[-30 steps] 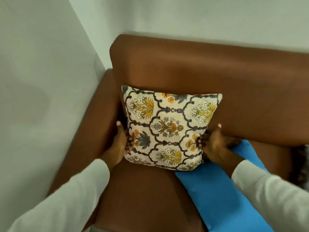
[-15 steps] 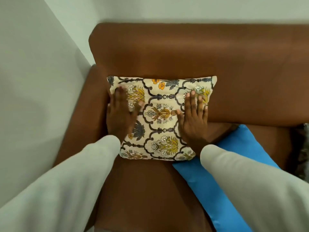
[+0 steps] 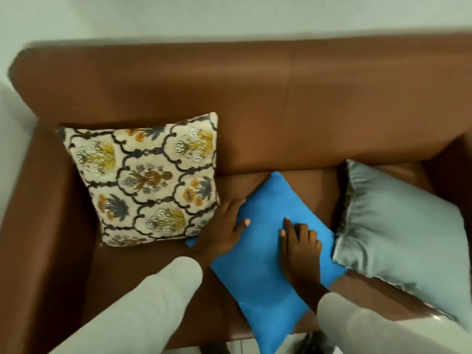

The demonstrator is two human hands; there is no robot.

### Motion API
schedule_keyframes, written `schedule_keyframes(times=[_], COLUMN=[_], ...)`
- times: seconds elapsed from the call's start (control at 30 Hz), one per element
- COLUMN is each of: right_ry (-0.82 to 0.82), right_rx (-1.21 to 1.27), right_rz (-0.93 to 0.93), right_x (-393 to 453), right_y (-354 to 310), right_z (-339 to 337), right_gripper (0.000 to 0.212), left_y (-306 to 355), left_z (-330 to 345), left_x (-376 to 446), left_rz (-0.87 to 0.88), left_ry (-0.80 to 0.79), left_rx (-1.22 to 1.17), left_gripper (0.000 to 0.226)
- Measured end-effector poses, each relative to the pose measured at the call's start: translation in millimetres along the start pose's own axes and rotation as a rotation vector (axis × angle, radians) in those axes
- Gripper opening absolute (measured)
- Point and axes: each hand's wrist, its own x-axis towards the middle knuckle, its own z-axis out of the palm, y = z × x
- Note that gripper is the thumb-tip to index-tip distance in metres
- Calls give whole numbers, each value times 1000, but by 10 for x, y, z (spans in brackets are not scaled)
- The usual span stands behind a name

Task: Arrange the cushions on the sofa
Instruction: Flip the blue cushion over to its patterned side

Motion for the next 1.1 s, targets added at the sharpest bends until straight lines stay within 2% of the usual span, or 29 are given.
schedule_keyframes(times=[0.07,0.17,0.3,0.4,0.47,0.53,0.6,0.67,0.77,0.87,0.97,1.03,1.1], right_ry=[-44,-71,-7,-96,-221,-302,-275,-294,-372,-424,-418,-387,-460], right_rx=[-14,-8,104,122,266,404,393,377,474,533,641,774,999], right_rz=[7,100,246,326,412,360,266,207,159,162,208,292,429], right_x=[-203,-428,-413,-174,71,271,371,421,473,637,870,1137,1476], right_y=[197,490,1064,1332,1467,1623,1753,1800,1728,1636,1474,1376,1250], right_z=[35,90,187,256,262,273,240,165,30,-299,-808,-1143,-1550], right_gripper=[58,60,68,83,99,107,105,99,81,67,56,42,35], left_y=[-66,-174,-173,-134,-115,-94,2,172,360,325,217,227,199], left_z=[182,281,409,439,498,655,910,1124,1178,847,289,-79,-399], left_x=[68,118,130,185,136,-100,-409,-553,-476,-259,-44,-8,56], left_rz=[-190,-372,-441,-473,-455,-483,-684,-920,-998,-1012,-1004,-962,-914], left_ry=[-52,-7,-27,-20,110,340,513,557,558,517,314,150,91], left_rx=[37,28,103,113,75,37,-93,-310,-457,-556,-812,-824,-840], left_gripper=[73,84,97,93,79,68,74,81,87,88,79,62,59])
